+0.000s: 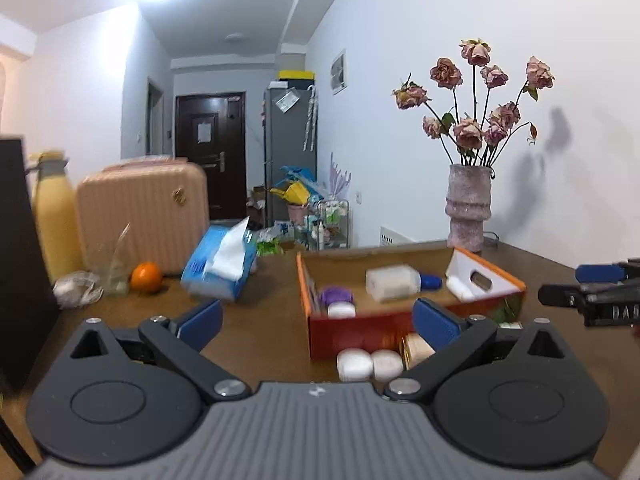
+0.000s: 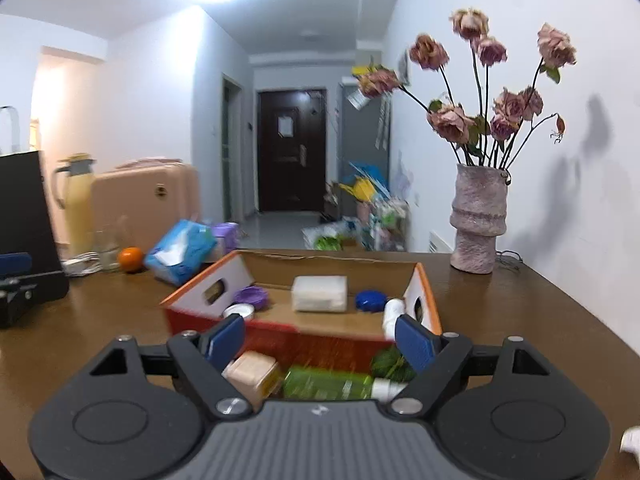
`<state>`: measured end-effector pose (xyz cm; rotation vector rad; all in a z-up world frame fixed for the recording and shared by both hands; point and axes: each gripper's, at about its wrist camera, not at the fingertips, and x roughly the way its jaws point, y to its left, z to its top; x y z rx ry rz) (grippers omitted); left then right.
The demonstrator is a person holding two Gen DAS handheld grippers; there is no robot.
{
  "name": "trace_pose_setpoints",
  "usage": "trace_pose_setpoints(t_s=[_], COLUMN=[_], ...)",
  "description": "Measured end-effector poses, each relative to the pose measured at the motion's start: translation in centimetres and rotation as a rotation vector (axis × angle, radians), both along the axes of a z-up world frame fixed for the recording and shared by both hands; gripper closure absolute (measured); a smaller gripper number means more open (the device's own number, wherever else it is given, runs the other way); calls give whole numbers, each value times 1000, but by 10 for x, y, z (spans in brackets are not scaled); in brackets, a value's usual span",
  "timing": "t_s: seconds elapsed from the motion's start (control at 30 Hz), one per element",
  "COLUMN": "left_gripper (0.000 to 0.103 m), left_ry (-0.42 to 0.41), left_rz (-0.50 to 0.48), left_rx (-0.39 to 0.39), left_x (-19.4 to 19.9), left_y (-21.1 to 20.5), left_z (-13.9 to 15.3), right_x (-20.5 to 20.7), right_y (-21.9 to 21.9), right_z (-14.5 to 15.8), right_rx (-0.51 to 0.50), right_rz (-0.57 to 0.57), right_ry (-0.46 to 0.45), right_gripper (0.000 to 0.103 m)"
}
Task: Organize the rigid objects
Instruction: 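Withdraw both tools from the box back toward the remaining items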
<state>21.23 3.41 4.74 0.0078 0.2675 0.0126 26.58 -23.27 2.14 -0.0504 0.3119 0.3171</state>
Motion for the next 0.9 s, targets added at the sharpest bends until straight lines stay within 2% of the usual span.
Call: trace_pose_setpoints(t_s=[0.13, 0.23, 0.33, 0.43, 0.63, 0.9], left_gripper=[0, 0, 0, 0, 0, 0], left_ry=[14, 62, 98, 108, 67, 50], left_rz=[-4, -34, -45, -48, -61, -70], left_rx=[-9, -18, -9, -10, 11, 25], left_x=[-45, -67, -83, -91, -103, -109], left_y=[-1, -5, -9, -13, -22, -29], left_z=[-28, -51, -65, -64, -51, -45], right_x=[-50, -80, -110, -131, -148, -148], right_y=[3, 7, 16, 20, 12, 3], right_z=[-33, -52, -61, -56, -37, -44], right_rx=[-7, -12, -73, -131, -111, -101], right_rz=[-24, -15, 5, -18, -38, -75], right_ry=[4, 17, -17, -74, -114, -48], right_gripper=[21, 21, 21, 21, 21, 21])
